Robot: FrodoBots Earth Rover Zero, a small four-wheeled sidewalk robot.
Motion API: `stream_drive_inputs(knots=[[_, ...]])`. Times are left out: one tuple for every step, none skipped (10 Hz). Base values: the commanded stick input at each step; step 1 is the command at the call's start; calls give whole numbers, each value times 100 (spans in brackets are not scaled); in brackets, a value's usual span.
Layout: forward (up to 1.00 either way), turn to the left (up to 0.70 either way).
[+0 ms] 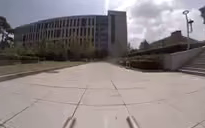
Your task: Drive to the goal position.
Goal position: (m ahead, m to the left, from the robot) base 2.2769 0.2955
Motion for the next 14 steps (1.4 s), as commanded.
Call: stream_drive_inputs(knots=[[100, 0], [100, 0], [100, 0], [100, 0], [100, 0], [100, 0], [100, 0], [100, 0], [100, 0], [100, 0], [100, 0], [100, 0], [100, 0], [100, 0]])
